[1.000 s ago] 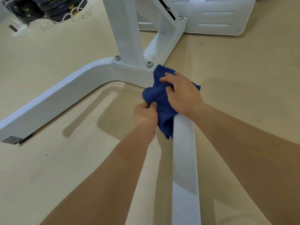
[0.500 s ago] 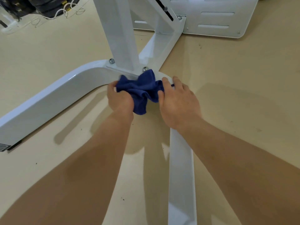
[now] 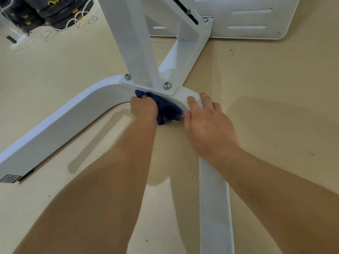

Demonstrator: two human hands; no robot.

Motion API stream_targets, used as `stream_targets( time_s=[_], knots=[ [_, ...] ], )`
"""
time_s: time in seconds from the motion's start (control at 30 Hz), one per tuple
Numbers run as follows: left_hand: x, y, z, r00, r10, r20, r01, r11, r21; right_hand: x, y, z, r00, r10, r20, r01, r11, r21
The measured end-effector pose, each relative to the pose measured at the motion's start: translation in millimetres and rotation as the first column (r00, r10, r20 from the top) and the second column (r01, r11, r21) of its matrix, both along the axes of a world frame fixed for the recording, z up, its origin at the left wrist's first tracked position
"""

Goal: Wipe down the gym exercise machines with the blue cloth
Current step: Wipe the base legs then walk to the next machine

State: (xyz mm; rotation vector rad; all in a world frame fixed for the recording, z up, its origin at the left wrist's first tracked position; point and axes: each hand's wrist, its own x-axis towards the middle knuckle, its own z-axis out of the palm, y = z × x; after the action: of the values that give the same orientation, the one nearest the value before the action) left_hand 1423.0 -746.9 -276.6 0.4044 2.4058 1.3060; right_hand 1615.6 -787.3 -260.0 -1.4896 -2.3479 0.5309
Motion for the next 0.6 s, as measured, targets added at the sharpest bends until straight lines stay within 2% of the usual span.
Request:
stream_targets(
  time_s=[0.07,0.2,0.3,0.47,0.6],
  knots=[
    [-34.3,8.4,10.3,0.999,0.040,-0.020,-0.040,0.999,-0.023,0.3,0.9,-0.8,1.000,-0.001,-0.003,0.001,1.000,-0.010],
    [-67.9,15.0,15.7,0.999,0.015,-0.049,-0.019,0.998,-0.067,-0.1,0.5,-0.1,1.000,-0.004,-0.009,0.004,1.000,-0.027],
    [-33.0,2.1,-2.9,0.996,-0.054,-0.064,0.052,0.998,-0.044,-0.3,-0.2,0.6,1.000,-0.006,0.015,0.006,1.000,-0.020],
    [37.6,-22.9,-23.4,0.968,-0.249,0.016,0.249,0.968,0.024,0.5,-1.3,3.7,1.000,-0.011,0.018,0.011,1.000,-0.024],
    [-25.1,-3.8,0.8,0.978,-0.121,-0.173,0.118,0.993,-0.027,0.7,-1.4,4.1,1.000,-0.002,0.013,0.003,1.000,-0.030]
  ],
)
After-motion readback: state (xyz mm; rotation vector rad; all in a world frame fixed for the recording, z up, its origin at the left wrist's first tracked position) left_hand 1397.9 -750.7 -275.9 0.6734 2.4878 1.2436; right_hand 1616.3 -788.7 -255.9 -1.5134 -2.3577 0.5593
